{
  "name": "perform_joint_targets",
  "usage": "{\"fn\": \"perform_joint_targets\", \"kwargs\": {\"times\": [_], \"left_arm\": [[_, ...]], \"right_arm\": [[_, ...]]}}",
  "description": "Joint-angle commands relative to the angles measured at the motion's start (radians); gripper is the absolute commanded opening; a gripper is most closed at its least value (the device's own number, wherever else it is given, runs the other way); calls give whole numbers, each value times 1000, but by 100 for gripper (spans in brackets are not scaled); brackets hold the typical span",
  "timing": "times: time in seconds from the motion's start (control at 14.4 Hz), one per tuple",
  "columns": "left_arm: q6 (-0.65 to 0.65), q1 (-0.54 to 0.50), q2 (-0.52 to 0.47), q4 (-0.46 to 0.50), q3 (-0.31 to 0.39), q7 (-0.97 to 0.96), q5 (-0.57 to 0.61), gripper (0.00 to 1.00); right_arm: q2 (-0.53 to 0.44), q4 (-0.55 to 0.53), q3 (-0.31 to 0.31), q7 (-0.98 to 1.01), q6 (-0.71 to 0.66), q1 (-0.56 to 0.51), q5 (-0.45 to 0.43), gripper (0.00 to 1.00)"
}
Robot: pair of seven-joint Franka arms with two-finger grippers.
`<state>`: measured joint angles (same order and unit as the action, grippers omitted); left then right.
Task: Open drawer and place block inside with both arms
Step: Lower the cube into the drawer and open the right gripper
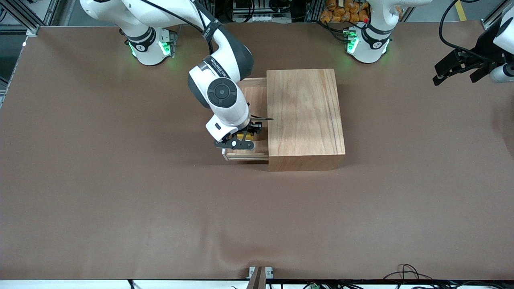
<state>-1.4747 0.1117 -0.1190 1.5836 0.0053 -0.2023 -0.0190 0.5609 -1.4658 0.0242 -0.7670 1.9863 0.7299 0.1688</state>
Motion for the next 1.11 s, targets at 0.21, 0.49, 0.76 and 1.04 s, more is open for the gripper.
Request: {"fn": "perform_joint_targets", "kwargs": {"times": [0.21,0.49,0.76,1.04], "left_arm": [[-9,-13,-4,3,-2,-12,-12,100],[-10,-12,10,-2,-2,-12,-12,100],[-15,-13,10,-2,-2,-9,-12,100],[-12,-13,10,-2,-2,-8,-12,100]], "right_arm": [[-10,-1,11,-54,17,3,-17,100],[-22,4,25,-48,13,-12,-18,100],[-39,4,43,-44,9,-24,-18,100],[-68,7,54,-35,2,-53,-23,100]]}}
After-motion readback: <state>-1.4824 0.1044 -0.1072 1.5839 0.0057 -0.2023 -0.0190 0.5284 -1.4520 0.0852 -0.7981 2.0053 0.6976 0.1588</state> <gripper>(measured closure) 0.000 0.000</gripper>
